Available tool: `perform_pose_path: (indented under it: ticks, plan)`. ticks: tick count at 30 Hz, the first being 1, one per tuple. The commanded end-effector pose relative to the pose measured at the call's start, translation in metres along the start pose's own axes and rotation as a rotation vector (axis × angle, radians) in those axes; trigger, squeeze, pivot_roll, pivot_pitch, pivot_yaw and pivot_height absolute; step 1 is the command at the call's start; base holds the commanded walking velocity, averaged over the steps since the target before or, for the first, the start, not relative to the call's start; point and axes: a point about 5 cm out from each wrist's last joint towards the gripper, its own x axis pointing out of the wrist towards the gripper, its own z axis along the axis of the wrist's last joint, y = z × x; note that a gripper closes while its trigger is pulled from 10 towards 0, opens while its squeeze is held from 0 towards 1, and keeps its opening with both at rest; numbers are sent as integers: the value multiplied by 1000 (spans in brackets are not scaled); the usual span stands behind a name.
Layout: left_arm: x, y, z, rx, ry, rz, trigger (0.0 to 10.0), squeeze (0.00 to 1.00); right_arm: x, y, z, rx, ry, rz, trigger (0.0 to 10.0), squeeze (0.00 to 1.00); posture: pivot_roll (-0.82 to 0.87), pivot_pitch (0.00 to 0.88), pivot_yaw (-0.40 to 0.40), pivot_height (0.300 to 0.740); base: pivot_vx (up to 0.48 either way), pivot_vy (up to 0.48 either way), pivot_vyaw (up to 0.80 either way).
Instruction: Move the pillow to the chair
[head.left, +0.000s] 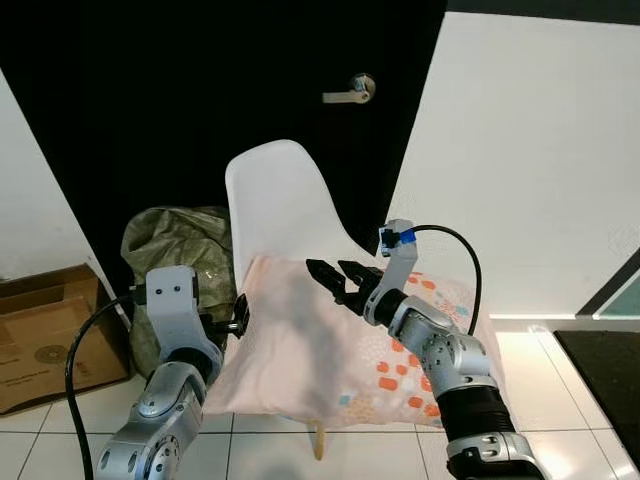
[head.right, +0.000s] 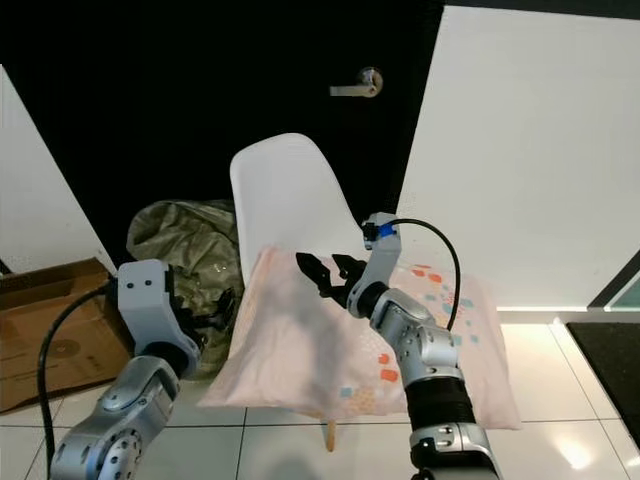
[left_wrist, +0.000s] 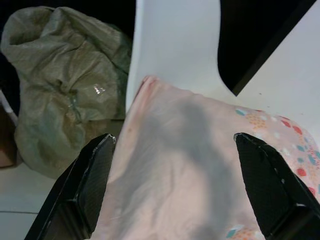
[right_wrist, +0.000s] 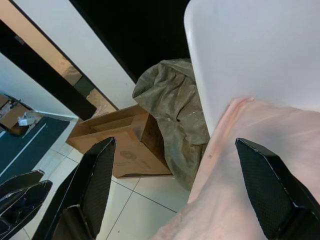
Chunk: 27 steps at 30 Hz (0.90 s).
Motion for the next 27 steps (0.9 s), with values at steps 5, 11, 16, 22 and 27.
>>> perform_pose_path:
  ticks: [5,11,16,22,27]
  plan:
    - [-5,11,-14,35,82,27,10000,0,-7,-13,0,-82,36,-124,10000,0,-118,47,-51,720,0,0,0]
    - [-17,18,-20,49,102,53,10000,0,-35,-35,-6,-135,63,-301,10000,0,-100,67,-33,720,0,0,0]
    - [-21,25,-20,33,88,84,10000,0,-58,-49,-18,-47,38,-438,10000,0,-81,66,-26,720,0,0,0]
    - [-22,28,-24,31,100,88,10000,0,-67,-58,-28,-52,77,-508,10000,0,-70,47,-36,720,0,0,0]
    - [-21,30,-29,-3,108,107,10000,0,-69,-63,-29,-69,87,-525,10000,0,-72,23,-45,720,0,0,0]
